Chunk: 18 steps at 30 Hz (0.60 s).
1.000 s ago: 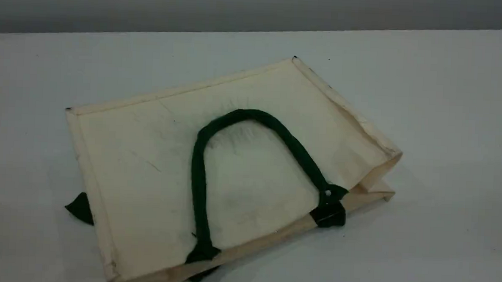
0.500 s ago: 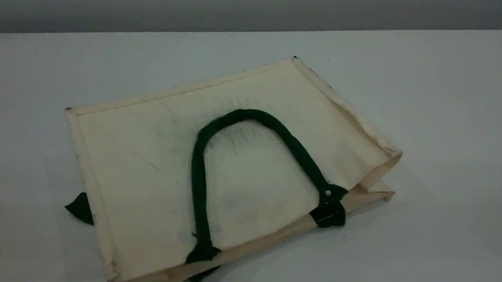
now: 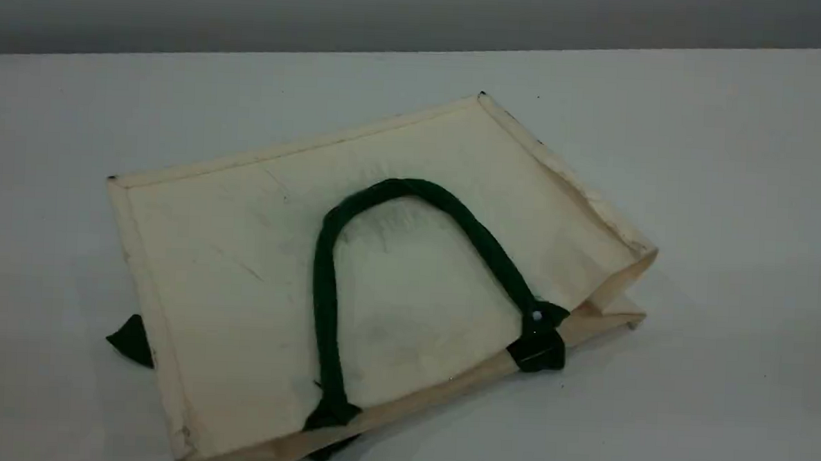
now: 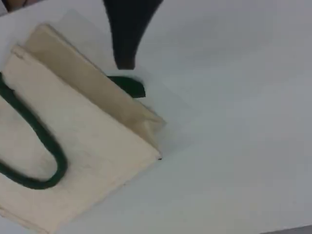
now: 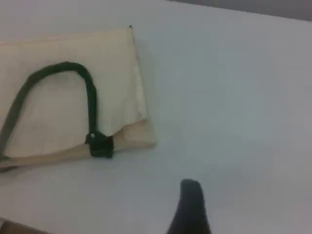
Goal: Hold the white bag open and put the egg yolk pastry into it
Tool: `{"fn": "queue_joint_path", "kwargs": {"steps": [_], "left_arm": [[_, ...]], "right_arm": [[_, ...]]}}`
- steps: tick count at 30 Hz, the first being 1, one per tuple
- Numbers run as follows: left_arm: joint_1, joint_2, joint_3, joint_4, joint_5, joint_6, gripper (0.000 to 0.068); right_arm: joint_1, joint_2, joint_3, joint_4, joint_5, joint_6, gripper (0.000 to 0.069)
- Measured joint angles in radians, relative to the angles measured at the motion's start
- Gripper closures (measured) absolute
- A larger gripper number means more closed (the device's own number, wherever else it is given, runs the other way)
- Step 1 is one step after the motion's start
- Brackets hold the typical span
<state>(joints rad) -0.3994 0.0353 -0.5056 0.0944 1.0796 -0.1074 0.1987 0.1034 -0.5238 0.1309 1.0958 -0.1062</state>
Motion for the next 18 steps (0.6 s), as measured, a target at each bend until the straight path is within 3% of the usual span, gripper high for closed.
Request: {"fn": "queue_joint_path", "kwargs": {"steps": [4, 12, 18], "left_arm": [[0.098, 0.0, 0.0, 0.0, 0.0, 0.0, 0.0093], [0.303, -0.002, 0.0, 0.002, 0.0, 0.001, 0.0093], [0.357, -0.037, 0.0, 0.007, 0.0, 0.001, 0.0093]], "right_arm": [[-0.02, -0.002, 0.0, 0.001, 0.0, 0.0, 0.0176], [-0.185, -0.095, 0.0, 0.002, 0.001, 0.0, 0.0176], [-0.211, -0.105, -0.003, 0.002, 0.006, 0.0, 0.0176]]}}
